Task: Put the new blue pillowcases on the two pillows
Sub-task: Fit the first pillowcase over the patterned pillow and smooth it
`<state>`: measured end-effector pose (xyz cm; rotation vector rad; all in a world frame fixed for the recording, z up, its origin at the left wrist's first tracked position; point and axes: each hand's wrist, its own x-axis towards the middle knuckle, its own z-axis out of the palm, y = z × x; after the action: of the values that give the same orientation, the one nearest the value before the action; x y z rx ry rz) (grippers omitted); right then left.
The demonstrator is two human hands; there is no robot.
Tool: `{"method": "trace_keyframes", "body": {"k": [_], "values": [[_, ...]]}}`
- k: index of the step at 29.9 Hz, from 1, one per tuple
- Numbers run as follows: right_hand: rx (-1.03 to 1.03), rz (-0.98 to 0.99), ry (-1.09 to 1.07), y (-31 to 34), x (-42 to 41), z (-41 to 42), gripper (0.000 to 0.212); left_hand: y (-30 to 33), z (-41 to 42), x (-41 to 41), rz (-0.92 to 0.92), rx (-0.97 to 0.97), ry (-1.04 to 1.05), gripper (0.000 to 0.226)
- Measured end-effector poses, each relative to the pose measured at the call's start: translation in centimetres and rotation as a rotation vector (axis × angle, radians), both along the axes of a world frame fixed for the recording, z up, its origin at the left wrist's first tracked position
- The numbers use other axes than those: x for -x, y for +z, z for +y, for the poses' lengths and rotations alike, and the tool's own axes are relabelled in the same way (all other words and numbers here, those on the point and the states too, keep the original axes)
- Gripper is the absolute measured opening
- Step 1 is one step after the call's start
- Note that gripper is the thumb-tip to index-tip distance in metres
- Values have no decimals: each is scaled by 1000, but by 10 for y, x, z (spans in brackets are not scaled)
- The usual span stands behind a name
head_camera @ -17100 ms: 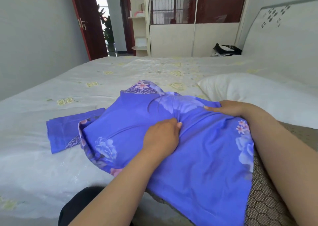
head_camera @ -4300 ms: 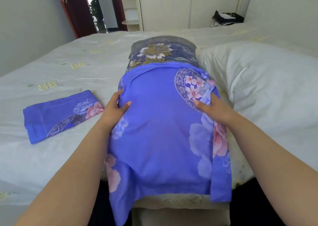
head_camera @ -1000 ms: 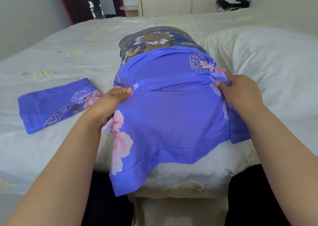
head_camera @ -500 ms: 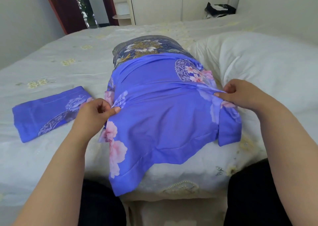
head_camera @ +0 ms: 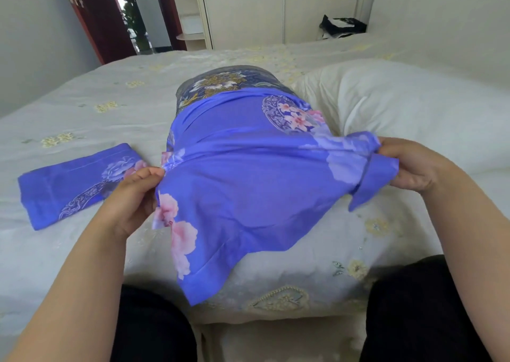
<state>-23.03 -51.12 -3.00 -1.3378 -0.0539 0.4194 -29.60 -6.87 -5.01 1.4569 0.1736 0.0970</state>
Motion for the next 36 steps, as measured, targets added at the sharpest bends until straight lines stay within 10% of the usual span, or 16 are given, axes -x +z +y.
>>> {"method": "trace_keyframes", "body": {"k": [4,6,15,18,24,28,31,36], "values": [[830,-56,-52,-20,1,-6,26,-3,-10,1,0,104,-92,53],[883,-40,-101,-23,1,-2,15,-3,-10,3,-15,27,-103,51],[-250,86,-286,-15,7,4,19,-7,9,18,0,-235,-96,17],[-433,24,-183,-2,17,9,20,-7,3,21,-37,-166,-59,40],[621,-219,-222,-13,16,14,32,-9,6,15,-28,38,132,22],[337,-145,95,-11,21,8,68,-11,13,14,45,-57,204,30],[662,-105,355,-20,21,-18,70,-11,-2,26,39,-161,117,40],[1316,11,124,-28,16,-37,21,-6,-14,33,-115,-212,124,19]]}}
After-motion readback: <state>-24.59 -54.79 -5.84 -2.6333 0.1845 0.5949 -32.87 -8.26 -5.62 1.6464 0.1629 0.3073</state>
